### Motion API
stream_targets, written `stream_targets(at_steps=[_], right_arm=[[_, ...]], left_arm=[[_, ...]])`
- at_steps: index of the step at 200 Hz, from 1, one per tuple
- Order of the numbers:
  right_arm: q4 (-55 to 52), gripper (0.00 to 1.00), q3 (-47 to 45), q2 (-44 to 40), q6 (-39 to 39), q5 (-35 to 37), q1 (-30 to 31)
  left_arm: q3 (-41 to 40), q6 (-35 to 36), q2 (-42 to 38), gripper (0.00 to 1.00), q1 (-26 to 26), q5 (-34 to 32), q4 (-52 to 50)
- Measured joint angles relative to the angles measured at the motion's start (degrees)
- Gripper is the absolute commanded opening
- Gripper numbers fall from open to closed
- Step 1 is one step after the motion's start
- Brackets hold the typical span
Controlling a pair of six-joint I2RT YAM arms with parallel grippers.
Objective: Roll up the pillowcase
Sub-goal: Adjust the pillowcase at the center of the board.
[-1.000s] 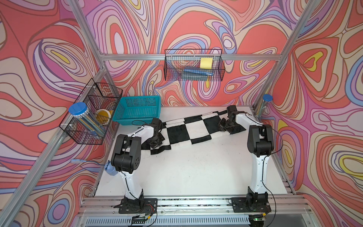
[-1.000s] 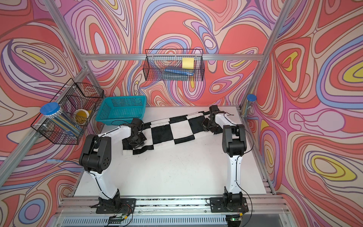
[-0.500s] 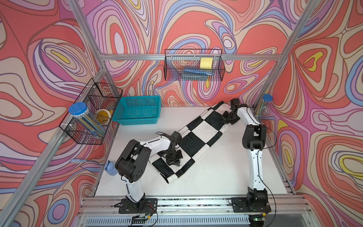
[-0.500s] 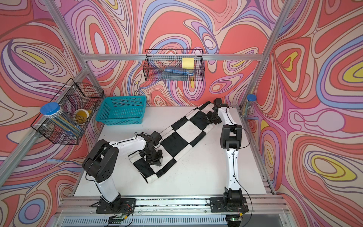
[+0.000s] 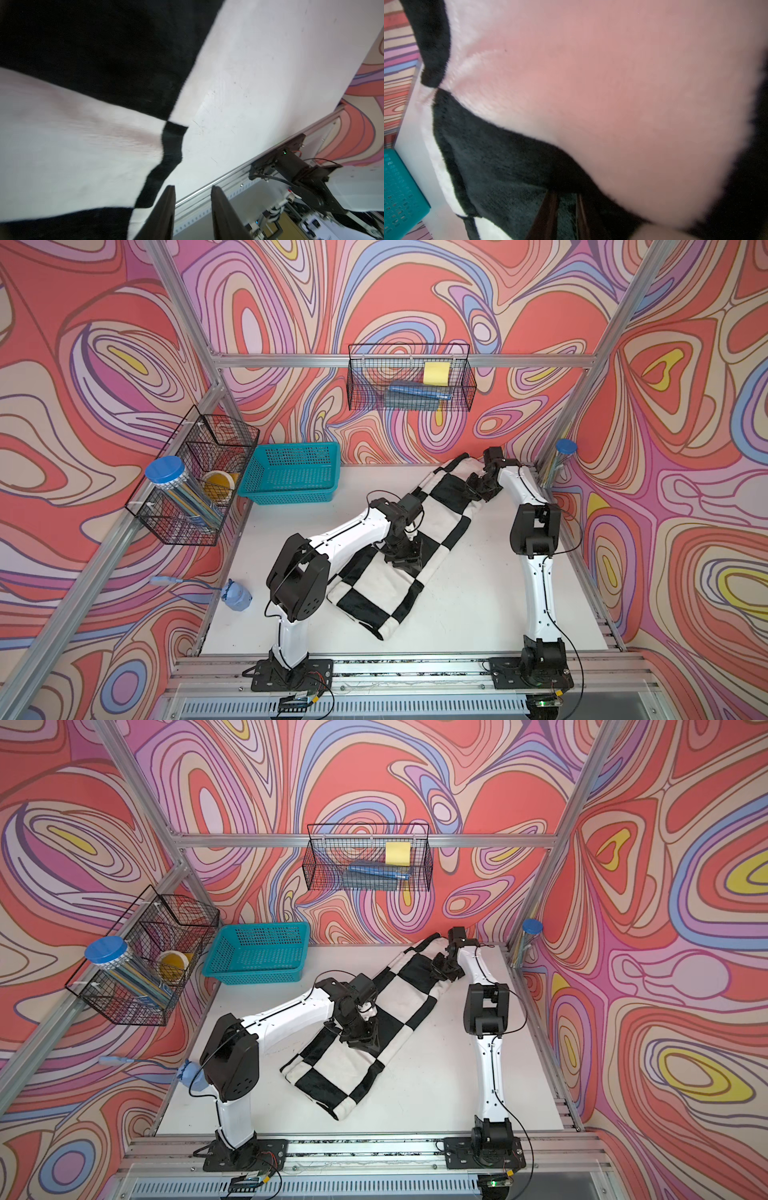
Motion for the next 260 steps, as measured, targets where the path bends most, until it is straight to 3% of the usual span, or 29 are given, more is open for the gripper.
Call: stream_targets(at_steps=[22, 52, 79, 114, 166, 195, 227, 260], right_arm=[[2.2, 0.09, -12.7, -8.2, -0.8, 0.5, 0.2], [4.8, 0.05, -30.5, -21.6, -0.7, 1.4, 2.0], [7.3, 0.04, -39.7, -27.9, -0.3, 1.8, 5.3], [8.7, 0.04, -40.3, -25.1, -0.1, 2.2, 5.8], [5.6, 0.04, -27.5, -15.0, 0.7, 3.0, 5.4], [-0.1, 0.05, -9.8, -4.9, 0.9, 2.5, 5.8], [-5.9, 0.07, 12.1, 7.2, 1.1, 0.7, 6.5], [-5.7, 0.1, 12.1, 7.5, 0.8, -0.1, 6.6]], left_arm=[[-0.2, 2.1, -2.4, 0.25, 5.1, -9.7, -3.9], [-2.6, 4.3, -2.7, 0.1, 10.0, -19.1, -5.7], [-4.5, 6.2, -1.1, 0.13, 10.7, -23.1, -5.9], [-5.2, 7.6, 3.7, 0.17, 10.6, -23.6, -4.7], [-10.4, 7.4, 6.7, 0.11, 10.6, -21.2, -2.6], [-11.6, 6.0, 6.2, 0.08, 8.3, -17.9, -1.7], [-10.5, 3.7, 7.0, 0.05, 1.4, -11.4, -0.8], [-6.1, 1.4, 10.4, 0.03, -4.3, -2.2, 0.0]])
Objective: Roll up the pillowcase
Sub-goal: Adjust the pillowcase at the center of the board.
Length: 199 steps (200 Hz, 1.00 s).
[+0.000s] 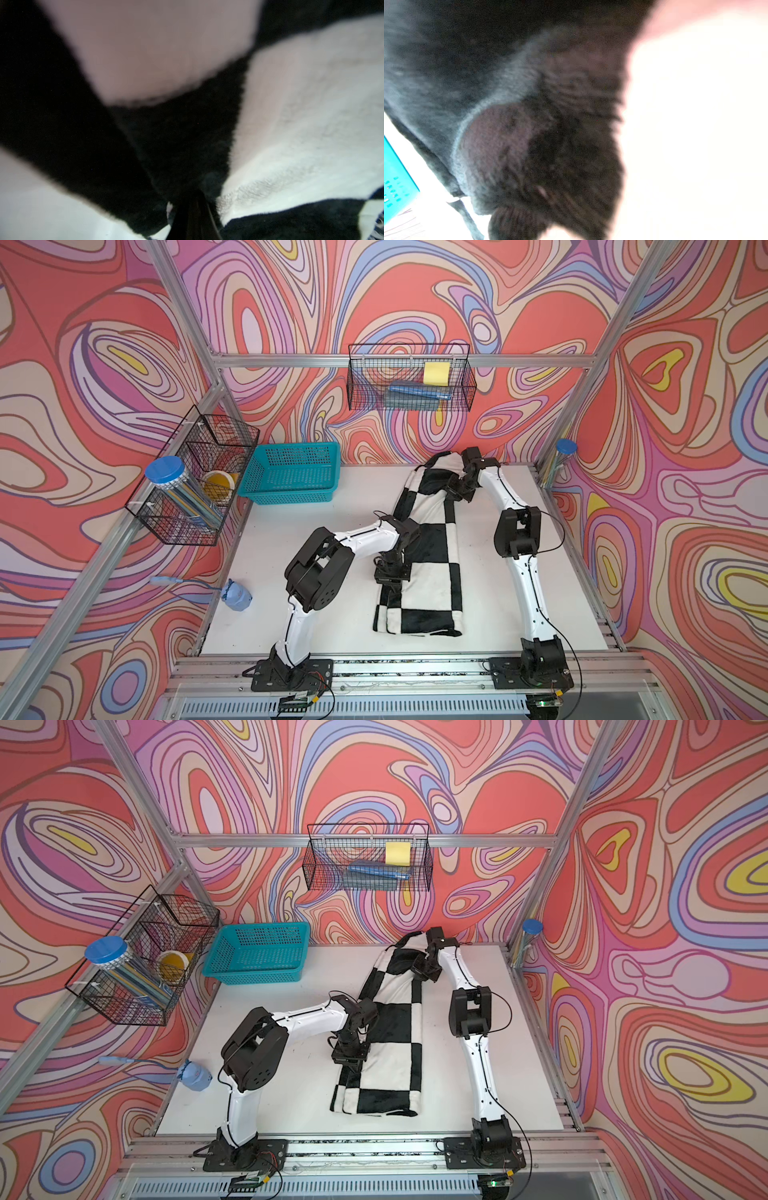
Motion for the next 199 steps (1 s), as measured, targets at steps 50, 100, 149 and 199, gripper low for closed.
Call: stream_targets(at_steps=[50, 100, 149, 199], right_arm=[[2.8, 0.33, -16.0, -10.1, -3.2, 3.0, -0.9], [4.3, 0.56, -42.8, -33.4, -6.5, 7.3, -2.3], [5.3, 0.64, -77.3, -62.7, -6.0, 1.6, -1.6], [2.0, 0.66, -101.3, -85.2, -0.7, -7.6, 4.0]], left_arm=[[2.7, -0.8, 0.9, 0.43, -2.0, 0.7, -0.3], [3.5, -1.4, -11.7, 0.79, -1.2, -7.4, -4.1], [-13.3, -4.7, -28.7, 0.99, -2.1, -5.4, -2.6], [-26.7, -9.7, -31.4, 0.99, -7.8, -0.4, 0.0]])
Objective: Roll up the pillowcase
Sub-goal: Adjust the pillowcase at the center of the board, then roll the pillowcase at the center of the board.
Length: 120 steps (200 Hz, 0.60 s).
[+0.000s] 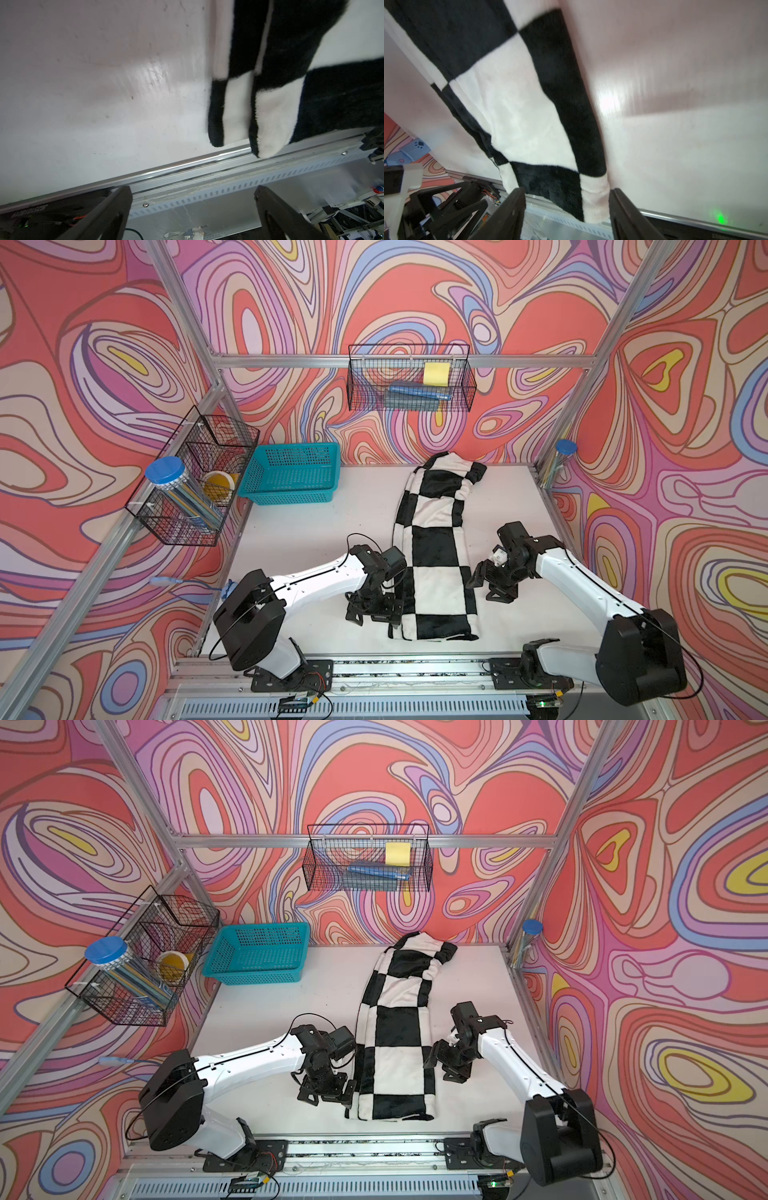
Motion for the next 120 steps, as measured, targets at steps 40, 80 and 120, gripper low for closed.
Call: stream_targets(at_steps=[40, 80, 120], right_arm=[[-4.5, 0.65, -5.9, -9.2, 2.5, -1.7, 2.1], [-6.3, 0.65, -10.0, -10.5, 3.0, -1.4, 2.4], [-5.3, 0.62, -12.4, -10.6, 3.9, -1.5, 2.4]], left_arm=[[-3.1, -2.8, -0.6, 0.99, -0.7, 1.9, 4.1], [-2.0, -4.3, 2.9, 0.96, -0.7, 2.1, 8.2], [0.1, -4.2, 8.8, 0.9, -0.7, 2.7, 11.4]])
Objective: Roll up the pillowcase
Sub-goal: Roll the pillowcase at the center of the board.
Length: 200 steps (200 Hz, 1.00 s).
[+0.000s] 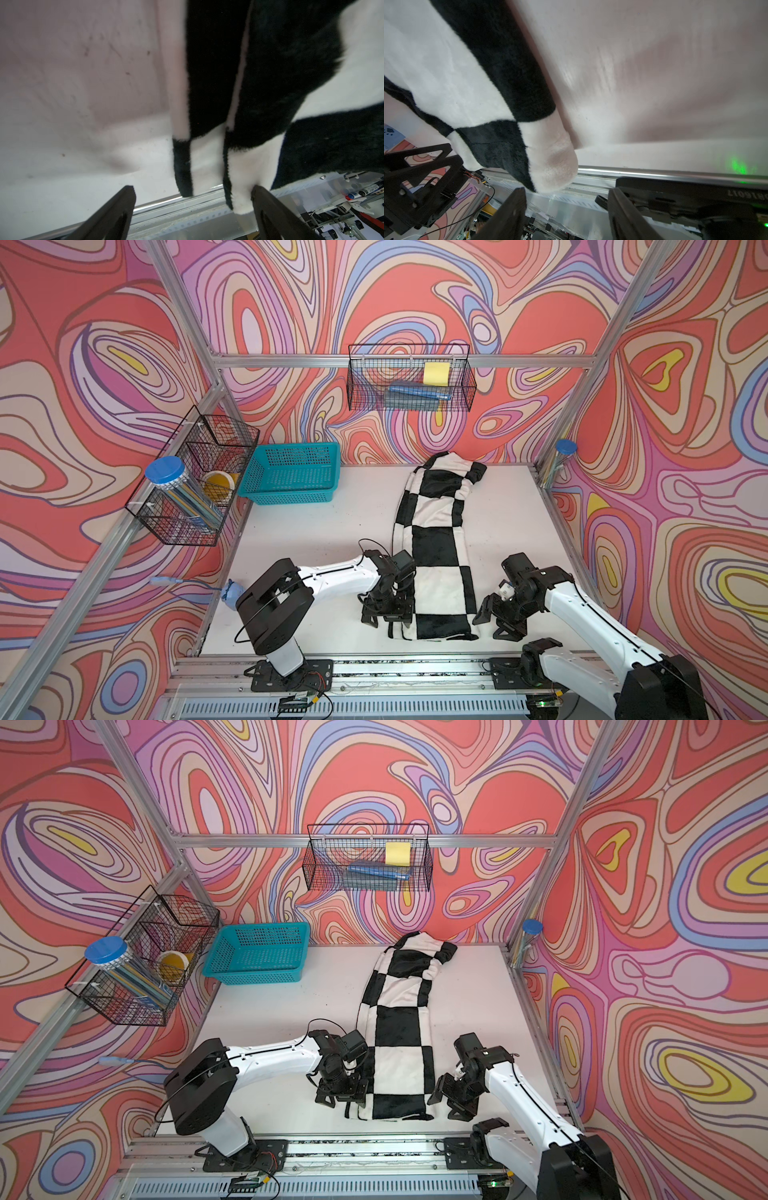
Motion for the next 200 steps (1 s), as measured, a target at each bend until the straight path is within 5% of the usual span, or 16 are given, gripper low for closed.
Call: stream_targets(at_steps=[77, 106, 165, 200], right_arm=[[6.0, 0.57, -2.6, 3.5, 2.6, -0.5, 3.3], [9.6, 0.47, -3.3, 4.5, 4.3, -0.2, 4.3], [14.3, 0.19, -5.2, 6.8, 6.6, 0.8, 6.4], [14.3, 0.08, -5.2, 3.1, 7.8, 1.0, 6.6]], left_arm=[[0.3, 0.0, 1.8, 0.58, 0.0, 1.3, 3.2], [0.2, 0.1, 1.9, 0.28, 0.0, 1.5, 4.3], [-0.6, 0.2, 2.6, 0.0, 0.0, 2.4, 5.9], [-2.7, 0.1, 1.3, 0.0, 0.0, 2.5, 7.3]])
